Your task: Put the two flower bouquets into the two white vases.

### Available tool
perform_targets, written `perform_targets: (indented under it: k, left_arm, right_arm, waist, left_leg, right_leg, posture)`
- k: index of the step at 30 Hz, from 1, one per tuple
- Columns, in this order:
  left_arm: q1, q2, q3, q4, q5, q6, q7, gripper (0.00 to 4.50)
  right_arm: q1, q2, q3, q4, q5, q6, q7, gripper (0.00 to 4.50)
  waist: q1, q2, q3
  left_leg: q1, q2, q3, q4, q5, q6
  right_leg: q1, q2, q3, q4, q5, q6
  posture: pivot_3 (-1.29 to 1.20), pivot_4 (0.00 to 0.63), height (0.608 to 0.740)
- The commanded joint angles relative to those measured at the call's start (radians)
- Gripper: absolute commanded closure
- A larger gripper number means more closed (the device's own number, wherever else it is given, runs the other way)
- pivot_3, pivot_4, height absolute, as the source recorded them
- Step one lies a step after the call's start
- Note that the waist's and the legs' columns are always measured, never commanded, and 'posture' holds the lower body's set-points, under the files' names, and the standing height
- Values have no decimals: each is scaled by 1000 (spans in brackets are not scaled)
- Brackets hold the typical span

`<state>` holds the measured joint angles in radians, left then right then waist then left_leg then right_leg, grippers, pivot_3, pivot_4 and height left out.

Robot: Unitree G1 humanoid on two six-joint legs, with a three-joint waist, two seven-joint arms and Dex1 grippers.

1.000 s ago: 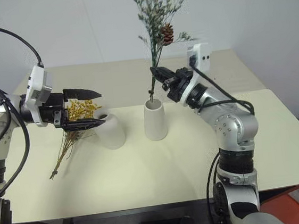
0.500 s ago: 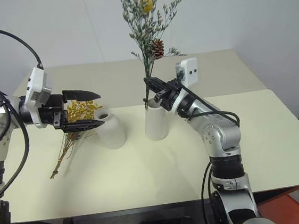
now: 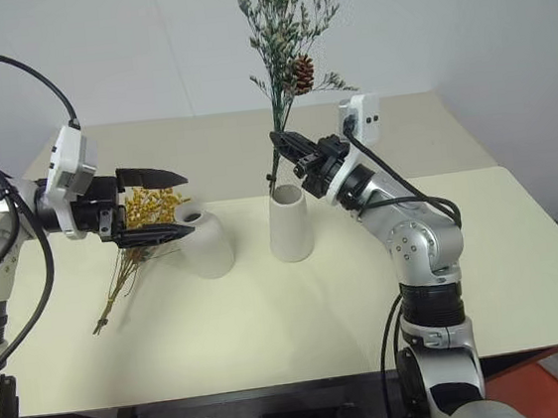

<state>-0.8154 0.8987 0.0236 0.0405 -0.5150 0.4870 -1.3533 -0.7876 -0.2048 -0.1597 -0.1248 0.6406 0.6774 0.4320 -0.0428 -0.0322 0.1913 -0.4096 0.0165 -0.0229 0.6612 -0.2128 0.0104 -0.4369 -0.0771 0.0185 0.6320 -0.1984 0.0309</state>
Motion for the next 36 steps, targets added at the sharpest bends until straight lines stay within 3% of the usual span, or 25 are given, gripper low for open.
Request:
perform_targets:
  k: [1, 14, 24, 33, 36]
  left_arm:
    - [-53, -11, 35, 11, -29, 22, 9, 0]
    - [-202, -125, -33, 95, -10, 118, 42, 0]
    - [-368, -138, -188, 203, 89, 309, 47, 0]
    - [-389, -151, -201, 232, 126, 312, 33, 0]
    - [-388, -150, -198, 226, 128, 315, 31, 0]
  right_arm:
    - [-29, -2, -6, 19, -20, -68, 2, 4484]
    - [-5, -16, 43, 83, -97, -150, 45, 4484]
    - [15, -12, 70, 101, -140, -194, 64, 4484]
    - [50, -17, 104, 88, -188, -233, 79, 4484]
    - [60, -19, 118, 86, -209, -247, 82, 3698]
  waist:
    - [0, 0, 0]
    - [-1, 0, 0]
    - [0, 0, 0]
    - [-2, 0, 0]
    - [-2, 0, 0]
  left_leg:
    - [0, 0, 0, 0, 0, 0]
    - [0, 0, 0, 0, 0, 0]
    - [0, -1, 0, 0, 0, 0]
    - [0, 0, 0, 0, 0, 0]
    - [-1, -1, 0, 0, 0, 0]
  right_leg:
    - [0, 0, 0, 0, 0, 0]
    - [0, 0, 0, 1, 0, 0]
    - [0, 0, 0, 0, 0, 0]
    - [-1, 1, 1, 1, 0, 0]
    - [-1, 0, 1, 1, 0, 0]
  posture:
    - [0, 150, 740]
    - [0, 150, 740]
    - [0, 150, 740]
    - [0, 150, 740]
    - [0, 150, 740]
